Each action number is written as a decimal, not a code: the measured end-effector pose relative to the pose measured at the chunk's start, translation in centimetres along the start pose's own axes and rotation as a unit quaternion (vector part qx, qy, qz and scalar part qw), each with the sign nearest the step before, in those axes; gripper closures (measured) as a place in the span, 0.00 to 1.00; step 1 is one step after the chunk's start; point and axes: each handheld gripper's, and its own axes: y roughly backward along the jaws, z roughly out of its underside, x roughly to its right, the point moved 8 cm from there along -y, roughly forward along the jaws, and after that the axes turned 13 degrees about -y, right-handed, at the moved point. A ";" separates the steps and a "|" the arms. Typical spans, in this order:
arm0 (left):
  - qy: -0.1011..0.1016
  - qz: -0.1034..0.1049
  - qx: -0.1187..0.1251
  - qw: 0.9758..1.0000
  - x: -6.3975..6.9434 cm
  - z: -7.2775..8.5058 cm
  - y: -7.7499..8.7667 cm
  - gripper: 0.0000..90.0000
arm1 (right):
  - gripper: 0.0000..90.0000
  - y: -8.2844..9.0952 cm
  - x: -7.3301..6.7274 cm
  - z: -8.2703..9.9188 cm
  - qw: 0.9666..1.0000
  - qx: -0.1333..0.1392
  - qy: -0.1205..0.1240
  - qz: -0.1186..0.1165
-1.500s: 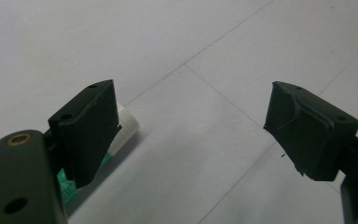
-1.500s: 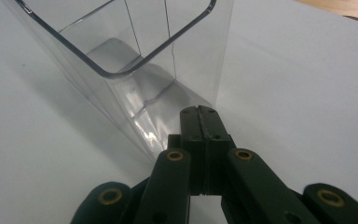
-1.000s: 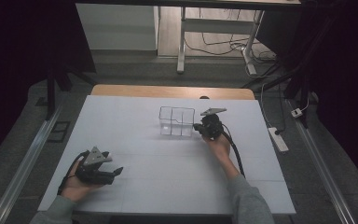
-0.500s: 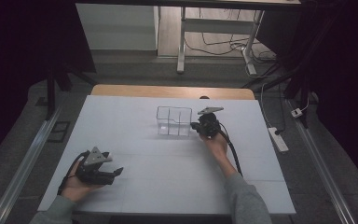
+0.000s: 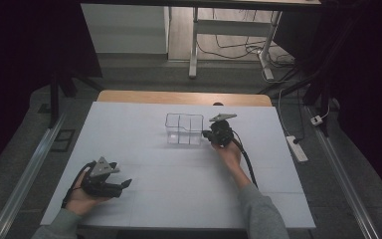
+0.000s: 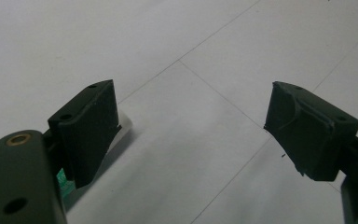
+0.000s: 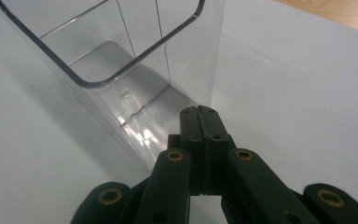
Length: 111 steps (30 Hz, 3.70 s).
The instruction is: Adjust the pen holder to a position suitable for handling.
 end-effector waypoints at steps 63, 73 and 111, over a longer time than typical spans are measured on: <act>-0.001 -0.001 0.001 1.000 -0.1 0.2 0.1 0.19 | 0.68 4.2 -0.2 1.4 0.999 0.014 -0.009 -0.030; -0.002 -0.001 0.000 1.000 -0.1 0.2 0.1 0.19 | 0.46 8.1 0.7 4.1 0.999 0.028 -0.017 -0.028; -0.014 -0.004 0.041 0.999 -2.3 -2.4 3.1 0.22 | 0.37 14.8 1.8 10.8 0.999 0.023 0.010 -0.044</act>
